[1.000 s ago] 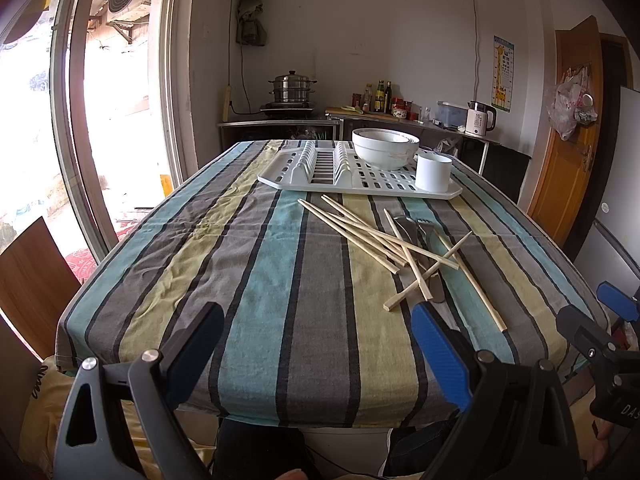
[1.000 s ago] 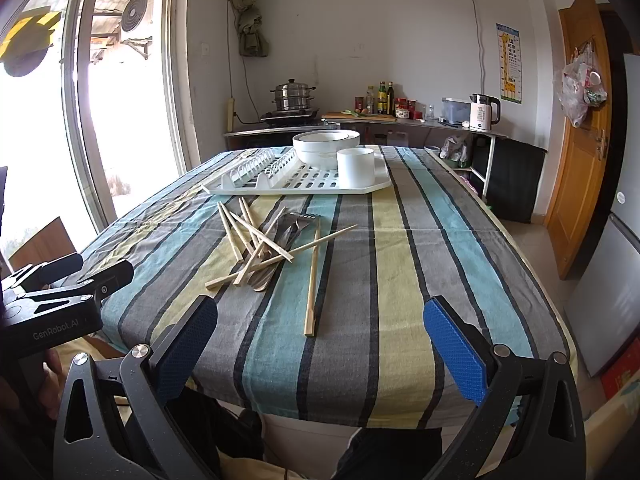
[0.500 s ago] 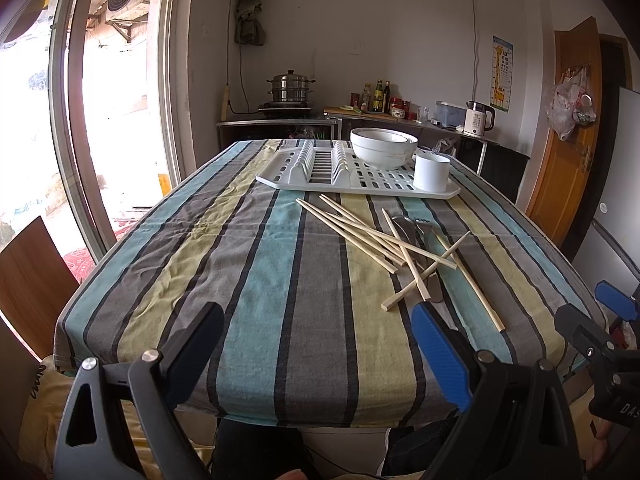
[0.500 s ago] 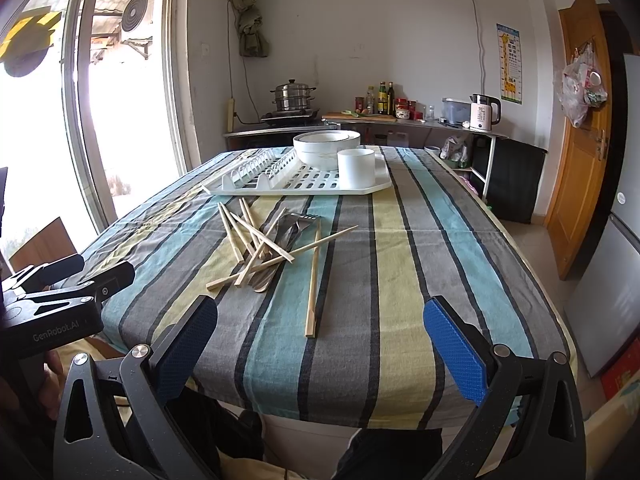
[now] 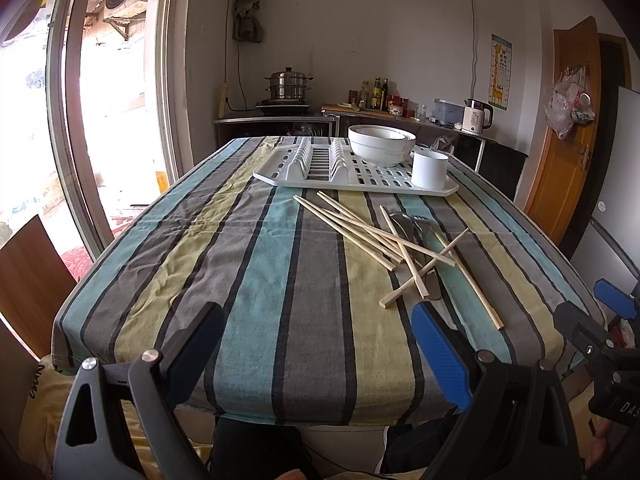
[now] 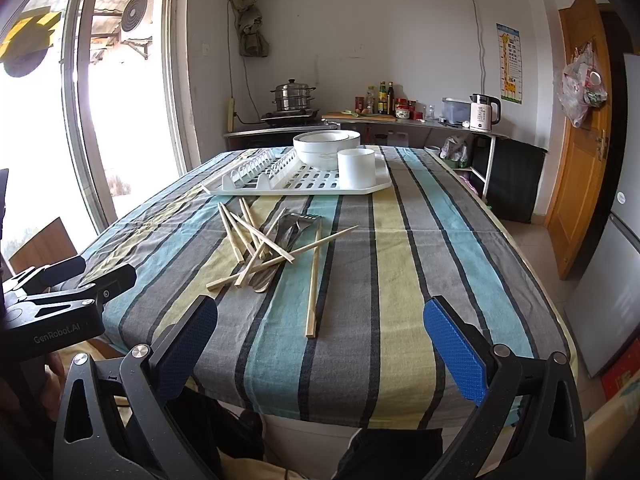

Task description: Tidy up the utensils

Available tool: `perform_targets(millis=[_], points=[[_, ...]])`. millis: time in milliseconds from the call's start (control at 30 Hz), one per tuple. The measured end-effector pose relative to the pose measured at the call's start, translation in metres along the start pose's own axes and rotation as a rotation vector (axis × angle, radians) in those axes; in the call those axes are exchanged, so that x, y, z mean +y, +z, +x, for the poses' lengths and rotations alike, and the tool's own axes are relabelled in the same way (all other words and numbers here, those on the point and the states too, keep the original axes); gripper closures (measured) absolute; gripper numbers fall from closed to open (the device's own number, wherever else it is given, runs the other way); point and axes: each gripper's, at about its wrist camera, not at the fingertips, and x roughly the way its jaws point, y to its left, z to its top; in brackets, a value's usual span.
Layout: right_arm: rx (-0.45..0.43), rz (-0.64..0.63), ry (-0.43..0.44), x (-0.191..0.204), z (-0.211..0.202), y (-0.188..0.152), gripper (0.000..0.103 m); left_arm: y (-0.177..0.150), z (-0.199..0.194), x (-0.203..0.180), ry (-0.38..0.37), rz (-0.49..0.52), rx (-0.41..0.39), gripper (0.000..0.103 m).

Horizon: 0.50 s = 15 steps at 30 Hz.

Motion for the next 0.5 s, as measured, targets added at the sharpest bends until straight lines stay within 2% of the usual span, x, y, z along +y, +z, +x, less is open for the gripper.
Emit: perform_targets(millis=[500], points=[[0.004, 0.005, 0.003, 0.0008, 0.0031, 0.0007, 0.0, -0.0011, 0.0029, -0.0005, -0.014, -0.012, 0.004, 0.007]])
